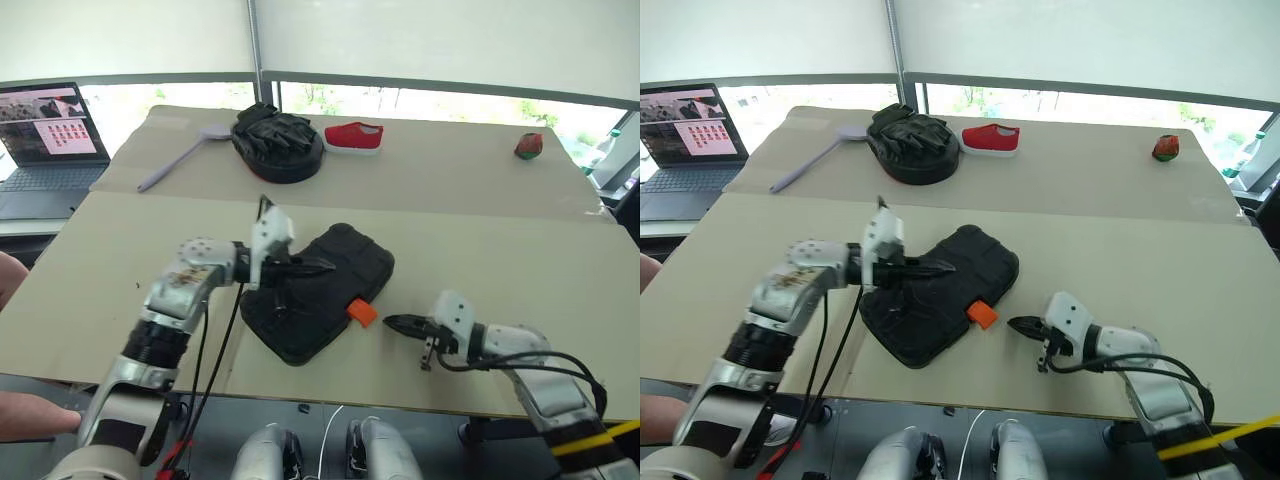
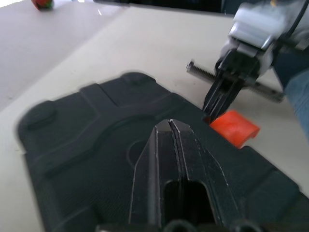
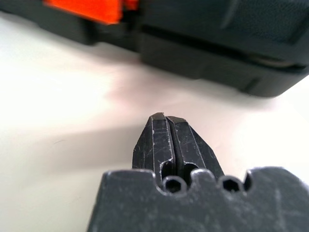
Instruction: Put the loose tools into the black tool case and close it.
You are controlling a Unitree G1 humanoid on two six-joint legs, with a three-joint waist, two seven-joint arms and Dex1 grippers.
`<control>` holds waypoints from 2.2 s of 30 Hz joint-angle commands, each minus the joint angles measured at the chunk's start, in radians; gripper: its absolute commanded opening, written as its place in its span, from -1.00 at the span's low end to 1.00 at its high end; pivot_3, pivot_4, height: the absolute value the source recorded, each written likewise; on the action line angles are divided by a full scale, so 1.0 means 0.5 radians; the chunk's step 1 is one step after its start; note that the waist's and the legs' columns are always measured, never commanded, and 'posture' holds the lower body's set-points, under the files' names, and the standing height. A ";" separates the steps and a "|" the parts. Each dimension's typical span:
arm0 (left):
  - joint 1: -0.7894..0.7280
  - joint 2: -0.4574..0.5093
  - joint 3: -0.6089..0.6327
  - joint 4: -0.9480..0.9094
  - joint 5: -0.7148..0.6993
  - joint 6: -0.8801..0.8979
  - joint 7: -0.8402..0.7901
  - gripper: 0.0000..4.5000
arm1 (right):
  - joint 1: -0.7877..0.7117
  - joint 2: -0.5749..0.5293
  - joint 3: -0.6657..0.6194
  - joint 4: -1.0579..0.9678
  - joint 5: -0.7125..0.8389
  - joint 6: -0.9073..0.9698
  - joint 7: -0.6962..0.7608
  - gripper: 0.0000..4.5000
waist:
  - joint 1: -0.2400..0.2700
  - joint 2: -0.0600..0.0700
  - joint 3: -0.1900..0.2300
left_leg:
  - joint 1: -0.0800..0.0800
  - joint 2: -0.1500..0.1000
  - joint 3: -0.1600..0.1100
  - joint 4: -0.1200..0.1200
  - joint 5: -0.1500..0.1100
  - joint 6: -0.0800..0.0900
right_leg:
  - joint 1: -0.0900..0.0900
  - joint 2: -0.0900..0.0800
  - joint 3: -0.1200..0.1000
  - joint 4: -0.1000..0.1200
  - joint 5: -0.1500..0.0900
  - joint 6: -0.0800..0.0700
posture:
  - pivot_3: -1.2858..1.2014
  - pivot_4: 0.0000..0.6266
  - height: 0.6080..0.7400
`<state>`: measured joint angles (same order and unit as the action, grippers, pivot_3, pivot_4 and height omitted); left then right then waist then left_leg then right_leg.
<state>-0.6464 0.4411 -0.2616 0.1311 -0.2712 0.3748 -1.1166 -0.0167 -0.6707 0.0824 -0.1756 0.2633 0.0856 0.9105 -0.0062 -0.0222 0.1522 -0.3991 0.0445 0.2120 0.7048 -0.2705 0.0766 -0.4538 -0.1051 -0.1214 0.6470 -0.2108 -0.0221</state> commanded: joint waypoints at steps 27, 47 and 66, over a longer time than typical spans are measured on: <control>0.123 0.033 -0.120 -0.108 0.117 0.309 0.118 -0.99 | -0.114 0.093 0.125 -0.221 -0.044 0.189 -0.080 -1.00 | 0.016 0.010 -0.021 | 0.022 0.002 -0.014 -0.008 -0.010 -0.001 | 0.029 -0.012 -0.007 -0.011 -0.002 -0.002 | 0.03 -0.52 1.00; 0.123 0.016 -0.125 -0.112 0.126 0.335 0.133 -0.99 | -0.342 0.253 0.135 -0.226 -0.054 0.303 -0.122 -1.00 | -0.004 0.010 -0.021 | 0.021 0.002 -0.014 -0.011 -0.013 -0.013 | 0.026 -0.012 -0.006 -0.011 -0.002 -0.003 | 0.03 -0.52 1.00; 0.090 0.005 -0.115 -0.047 0.144 0.345 0.161 -0.99 | -0.419 0.361 0.269 -0.123 -0.110 0.498 -0.084 -1.00 | -0.041 0.007 -0.024 | 0.033 0.009 -0.015 -0.023 -0.007 -0.027 | 0.029 -0.004 -0.006 -0.008 -0.005 -0.008 | 0.03 -0.52 1.00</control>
<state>-0.6191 0.4420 -0.2863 0.0571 -0.2340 0.5290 -1.0506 -0.2189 -0.4935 0.1965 -0.2018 0.1971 0.3070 0.8652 -0.0265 -0.0185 0.1402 -0.3828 0.0490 0.2046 0.6932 -0.2738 0.0632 -0.4393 -0.1072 -0.1242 0.6427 -0.2136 -0.0263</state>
